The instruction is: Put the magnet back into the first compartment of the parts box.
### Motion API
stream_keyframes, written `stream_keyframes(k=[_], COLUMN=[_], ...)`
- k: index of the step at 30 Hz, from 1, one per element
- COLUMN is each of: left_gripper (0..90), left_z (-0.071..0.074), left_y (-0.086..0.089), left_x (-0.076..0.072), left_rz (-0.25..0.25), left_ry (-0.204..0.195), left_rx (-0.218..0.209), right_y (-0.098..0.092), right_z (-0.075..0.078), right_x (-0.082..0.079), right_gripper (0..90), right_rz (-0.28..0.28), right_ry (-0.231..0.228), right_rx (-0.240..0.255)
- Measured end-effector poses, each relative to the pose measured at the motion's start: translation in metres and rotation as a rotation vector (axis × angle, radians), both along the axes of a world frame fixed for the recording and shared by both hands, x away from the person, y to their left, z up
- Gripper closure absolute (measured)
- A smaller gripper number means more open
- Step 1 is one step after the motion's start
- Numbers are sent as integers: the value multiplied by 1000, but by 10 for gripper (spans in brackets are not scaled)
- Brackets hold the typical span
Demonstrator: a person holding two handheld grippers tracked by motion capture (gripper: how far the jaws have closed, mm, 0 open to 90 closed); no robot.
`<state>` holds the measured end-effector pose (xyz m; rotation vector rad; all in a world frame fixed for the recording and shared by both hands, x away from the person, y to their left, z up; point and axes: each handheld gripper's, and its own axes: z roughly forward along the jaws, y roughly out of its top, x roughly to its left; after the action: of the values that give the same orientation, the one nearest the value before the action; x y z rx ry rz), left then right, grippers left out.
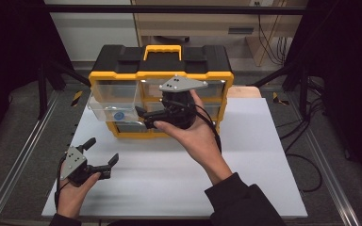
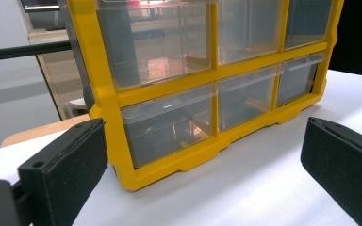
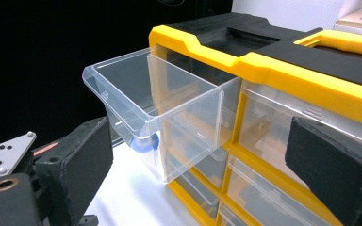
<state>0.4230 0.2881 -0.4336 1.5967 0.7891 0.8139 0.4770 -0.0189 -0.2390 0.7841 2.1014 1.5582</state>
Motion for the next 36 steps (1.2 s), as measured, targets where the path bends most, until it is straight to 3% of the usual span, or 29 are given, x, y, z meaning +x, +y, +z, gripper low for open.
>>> stream_keyframes(k=[15, 23, 36], left_gripper=[8, 8, 8], left_z=[0, 0, 0], left_y=[1, 1, 2], left_x=[0, 0, 0], left_rz=[2, 3, 3], left_ry=[-1, 0, -3], left_rx=[0, -3, 1], right_y=[-6, -12, -27], right_z=[-6, -10, -16], right_x=[-4, -6, -12], right_gripper=[63, 42, 28], right_rz=[-6, 0, 3], right_ry=[-10, -36, -64], right_rx=[-14, -44, -45])
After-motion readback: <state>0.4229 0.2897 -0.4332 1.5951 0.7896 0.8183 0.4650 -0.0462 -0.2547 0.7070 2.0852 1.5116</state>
